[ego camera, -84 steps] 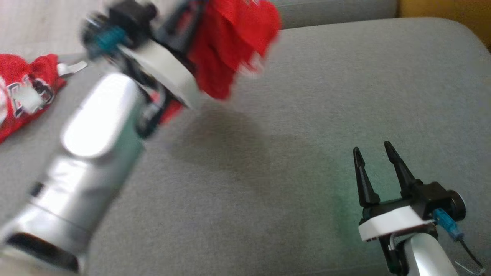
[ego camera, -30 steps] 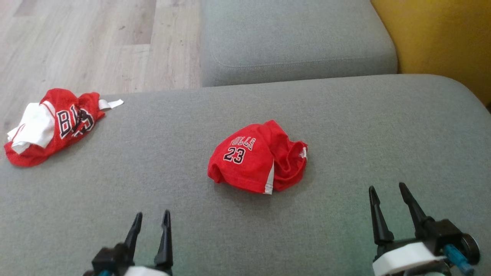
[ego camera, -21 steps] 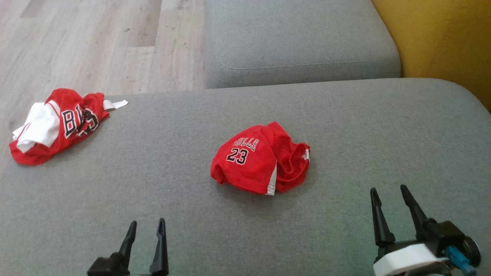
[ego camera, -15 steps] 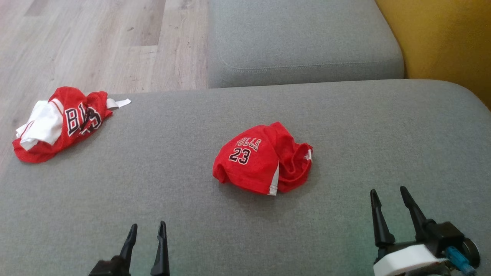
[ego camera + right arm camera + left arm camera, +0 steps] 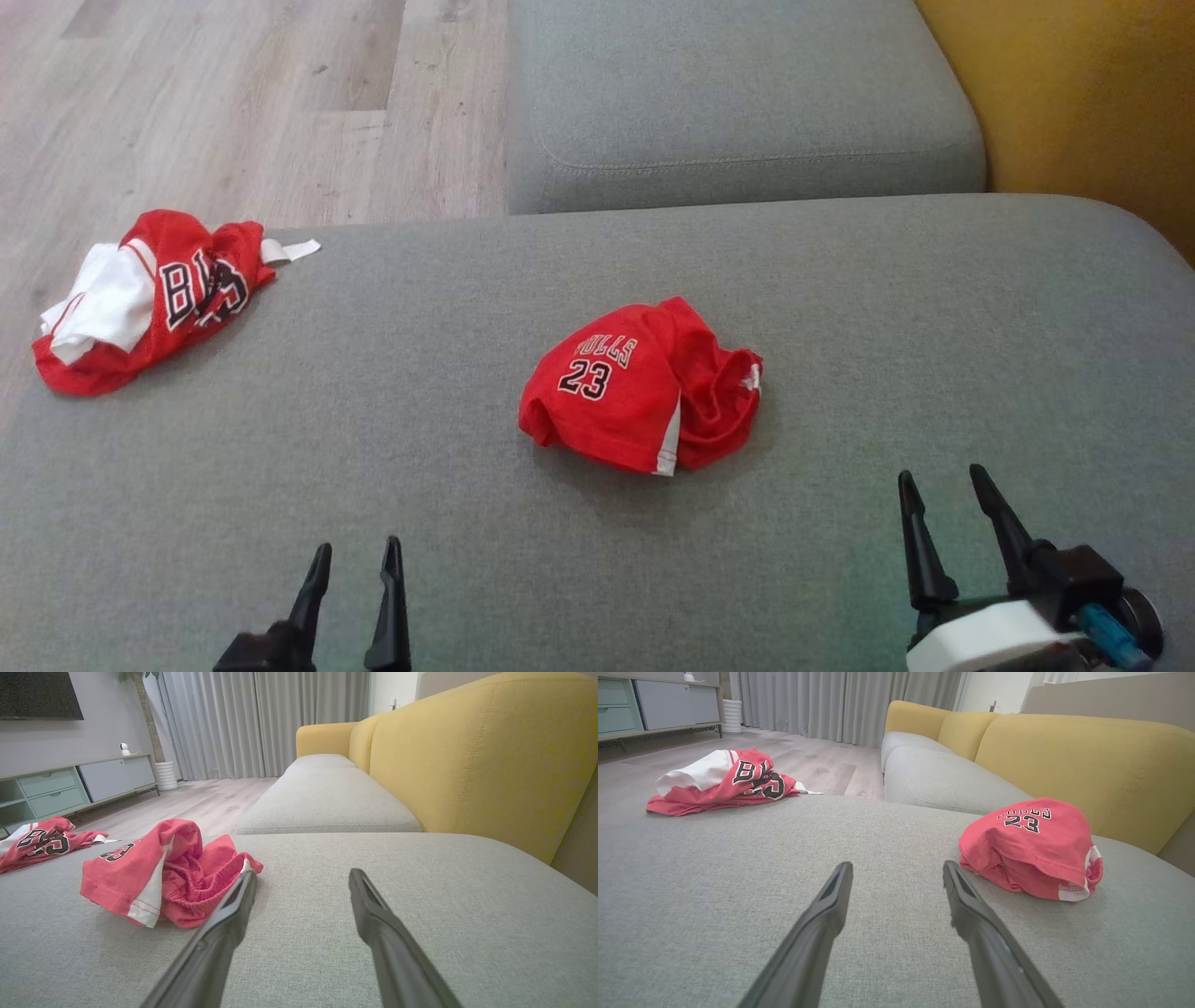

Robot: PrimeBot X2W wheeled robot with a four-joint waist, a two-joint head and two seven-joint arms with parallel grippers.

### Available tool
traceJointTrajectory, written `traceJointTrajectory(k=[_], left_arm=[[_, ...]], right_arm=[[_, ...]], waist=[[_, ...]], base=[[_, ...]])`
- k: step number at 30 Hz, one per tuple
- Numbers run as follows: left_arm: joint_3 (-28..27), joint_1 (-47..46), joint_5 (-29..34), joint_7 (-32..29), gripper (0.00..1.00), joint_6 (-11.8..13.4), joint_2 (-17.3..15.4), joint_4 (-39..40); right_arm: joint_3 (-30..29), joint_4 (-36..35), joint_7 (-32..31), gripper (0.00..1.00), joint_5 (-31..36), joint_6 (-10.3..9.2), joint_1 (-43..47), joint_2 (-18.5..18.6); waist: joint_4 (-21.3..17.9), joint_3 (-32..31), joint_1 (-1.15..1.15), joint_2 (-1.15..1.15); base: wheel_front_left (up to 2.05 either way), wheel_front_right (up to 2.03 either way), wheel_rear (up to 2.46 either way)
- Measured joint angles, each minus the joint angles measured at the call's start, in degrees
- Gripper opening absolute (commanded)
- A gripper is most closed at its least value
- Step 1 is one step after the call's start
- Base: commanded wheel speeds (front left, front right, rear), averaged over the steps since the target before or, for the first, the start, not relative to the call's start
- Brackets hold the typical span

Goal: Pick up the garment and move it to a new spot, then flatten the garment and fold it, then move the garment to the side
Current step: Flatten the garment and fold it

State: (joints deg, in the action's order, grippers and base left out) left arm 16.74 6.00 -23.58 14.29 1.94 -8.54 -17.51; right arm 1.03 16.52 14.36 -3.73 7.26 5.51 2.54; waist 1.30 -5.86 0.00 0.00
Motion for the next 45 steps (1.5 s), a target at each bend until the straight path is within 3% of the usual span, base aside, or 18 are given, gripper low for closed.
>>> traceJointTrajectory(k=[13,19,29,41,42,44,45], left_arm=[[-0.09,-0.02,0.62,0.00,1.00,-0.78,0.48,-0.47],[0.12,-0.19,1.52,0.00,1.00,-0.94,0.51,-0.45],[1.66,-2.55,2.47,-0.10,1.00,-0.92,0.44,1.31],[2.65,-3.20,2.48,-0.18,1.00,-0.92,0.48,1.35],[2.76,-3.45,2.48,-0.18,1.00,-0.92,0.48,1.34],[2.92,-3.59,2.48,-0.18,1.00,-0.92,0.48,1.30],[3.07,-3.59,2.48,-0.18,1.00,-0.92,0.48,1.22]], right_arm=[[0.13,0.99,0.00,1.00,-0.70,0.00,-0.03,0.00],[4.14,3.33,0.00,1.00,-1.64,0.00,-2.22,0.00],[8.69,13.54,0.01,1.00,-1.44,0.00,-15.24,0.03],[8.53,26.82,0.00,1.00,-1.12,0.01,-24.42,0.11],[8.82,27.59,0.00,0.79,-1.18,0.00,-25.04,0.11],[9.83,28.62,0.00,0.20,-1.44,0.00,-25.92,0.12],[10.34,28.48,0.00,0.00,-1.96,0.01,-26.11,0.12]], waist=[[1.30,0.17,0.00,0.00],[4.18,0.92,0.00,0.00],[11.30,3.39,0.00,0.00],[19.04,7.44,0.01,0.00],[19.39,7.60,0.01,0.00],[19.82,7.69,0.01,0.00],[19.89,7.56,0.01,0.00]], base=[[0.00,0.00,0.00],[0.00,0.00,0.00],[0.00,0.00,0.00],[0.00,0.00,0.00],[0.00,0.00,0.00],[0.00,0.00,0.00],[0.00,0.00,0.00]])
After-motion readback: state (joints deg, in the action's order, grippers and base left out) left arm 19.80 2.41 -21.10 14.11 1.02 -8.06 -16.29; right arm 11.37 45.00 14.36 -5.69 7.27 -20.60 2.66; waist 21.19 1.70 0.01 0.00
